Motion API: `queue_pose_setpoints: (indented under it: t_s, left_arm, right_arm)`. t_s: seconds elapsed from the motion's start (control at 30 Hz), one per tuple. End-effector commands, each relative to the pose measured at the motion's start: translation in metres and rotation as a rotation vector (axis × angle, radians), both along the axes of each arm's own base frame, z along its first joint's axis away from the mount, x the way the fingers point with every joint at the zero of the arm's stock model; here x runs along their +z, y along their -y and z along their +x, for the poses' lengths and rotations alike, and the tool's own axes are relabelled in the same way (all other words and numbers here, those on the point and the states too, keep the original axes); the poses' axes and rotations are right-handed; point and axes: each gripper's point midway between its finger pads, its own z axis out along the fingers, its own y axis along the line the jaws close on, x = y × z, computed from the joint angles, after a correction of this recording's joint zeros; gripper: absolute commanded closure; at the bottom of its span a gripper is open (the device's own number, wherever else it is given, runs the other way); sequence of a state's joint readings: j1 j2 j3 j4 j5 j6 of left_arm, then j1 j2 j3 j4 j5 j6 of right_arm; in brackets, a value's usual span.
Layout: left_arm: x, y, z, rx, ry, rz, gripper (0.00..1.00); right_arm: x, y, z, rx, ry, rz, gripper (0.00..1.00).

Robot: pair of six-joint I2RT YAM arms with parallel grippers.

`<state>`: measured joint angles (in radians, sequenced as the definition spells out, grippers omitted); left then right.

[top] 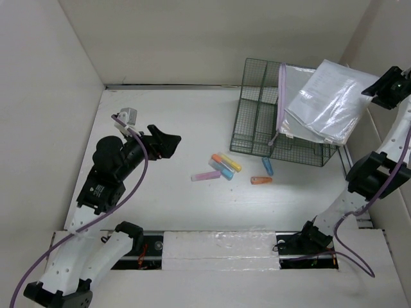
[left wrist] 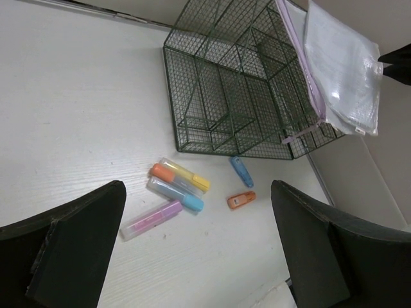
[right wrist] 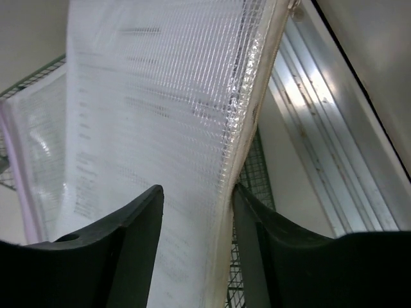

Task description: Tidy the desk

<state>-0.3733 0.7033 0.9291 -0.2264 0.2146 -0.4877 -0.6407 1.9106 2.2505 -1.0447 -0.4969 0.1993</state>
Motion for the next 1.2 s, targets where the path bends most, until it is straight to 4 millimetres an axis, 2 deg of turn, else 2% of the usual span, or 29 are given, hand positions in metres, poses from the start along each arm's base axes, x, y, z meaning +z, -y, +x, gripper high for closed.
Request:
queue_pose_setpoints:
  t_s: [0.0, 0.1, 0.2, 0.23, 0.33, 0.37, 0.4, 0.5, 0.6, 0.63, 0.7, 0.73, 0.8, 0.9, 1.0, 1.03, 1.07, 1.1, 1.13, 1.17]
  left_arm:
    - [0.010, 0.007, 0.000, -0.043, 0.049, -0.006, 0.08]
    - [0.007, 0.008, 0.001, -0.048, 0.044, -0.002, 0.09]
    - [0.006, 0.009, 0.002, -0.048, 0.041, 0.002, 0.09]
    - [0.005, 0.008, 0.002, -0.045, 0.037, 0.004, 0.09]
    - [0.004, 0.009, 0.003, -0.048, 0.036, 0.006, 0.09]
    - [0.003, 0.010, 0.003, -0.051, 0.034, 0.006, 0.09]
    - [0.003, 0.010, 0.003, -0.054, 0.033, 0.006, 0.09]
    - [0.000, 0.012, 0.004, -0.062, 0.025, 0.010, 0.09]
    - [0.000, 0.012, 0.004, -0.066, 0.024, 0.011, 0.09]
    - [0.000, 0.012, 0.004, -0.066, 0.023, 0.011, 0.09]
    - [0.000, 0.012, 0.005, -0.063, 0.022, 0.014, 0.09]
    - [0.000, 0.012, 0.005, -0.063, 0.022, 0.014, 0.09]
    - [-0.002, 0.013, 0.005, -0.066, 0.019, 0.017, 0.09]
    - [-0.004, 0.013, 0.006, -0.068, 0.012, 0.023, 0.09]
    - [-0.009, 0.014, 0.008, -0.069, -0.002, 0.031, 0.09]
    - [-0.011, 0.015, 0.010, -0.075, -0.009, 0.039, 0.10]
    - [-0.011, 0.015, 0.010, -0.075, -0.009, 0.039, 0.10]
    - [-0.014, 0.017, 0.011, -0.083, -0.016, 0.046, 0.11]
    - [-0.014, 0.018, 0.011, -0.088, -0.016, 0.049, 0.12]
    - [-0.014, 0.018, 0.012, -0.092, -0.015, 0.052, 0.13]
  right_arm:
    - [-0.005, 0.022, 0.002, -0.107, -0.047, -0.101, 0.48]
    - [-0.014, 0.021, 0.010, -0.100, -0.067, -0.115, 0.65]
    - [-0.028, 0.017, 0.020, -0.078, -0.079, -0.116, 0.70]
    - [-0.030, 0.016, 0.022, -0.073, -0.078, -0.112, 0.76]
    - [-0.032, 0.005, 0.033, -0.024, -0.047, -0.110, 0.87]
    - [-0.022, -0.001, 0.039, -0.005, -0.004, -0.133, 0.88]
    - [-0.022, 0.000, 0.039, -0.012, -0.001, -0.137, 0.89]
    - [-0.005, -0.015, 0.050, 0.041, 0.068, -0.141, 0.90]
    - [0.000, -0.025, 0.059, 0.068, 0.091, -0.136, 0.91]
    - [0.010, -0.030, 0.062, 0.081, 0.112, -0.148, 0.91]
    - [0.005, -0.033, 0.066, 0.089, 0.092, -0.143, 0.90]
    - [0.010, -0.038, 0.069, 0.102, 0.103, -0.151, 0.90]
    - [0.003, -0.041, 0.071, 0.109, 0.075, -0.141, 0.88]
    - [-0.004, -0.043, 0.076, 0.117, 0.053, -0.138, 0.80]
    - [-0.005, -0.041, 0.077, 0.110, 0.052, -0.144, 0.67]
    - [0.003, -0.041, 0.074, 0.087, 0.064, -0.135, 0.55]
    - [0.003, -0.044, 0.075, 0.097, 0.068, -0.129, 0.55]
    - [0.007, -0.046, 0.074, 0.095, 0.091, -0.081, 0.49]
    - [0.024, -0.051, 0.073, 0.105, 0.151, -0.084, 0.46]
    - [0.016, -0.047, 0.069, 0.083, 0.135, -0.077, 0.44]
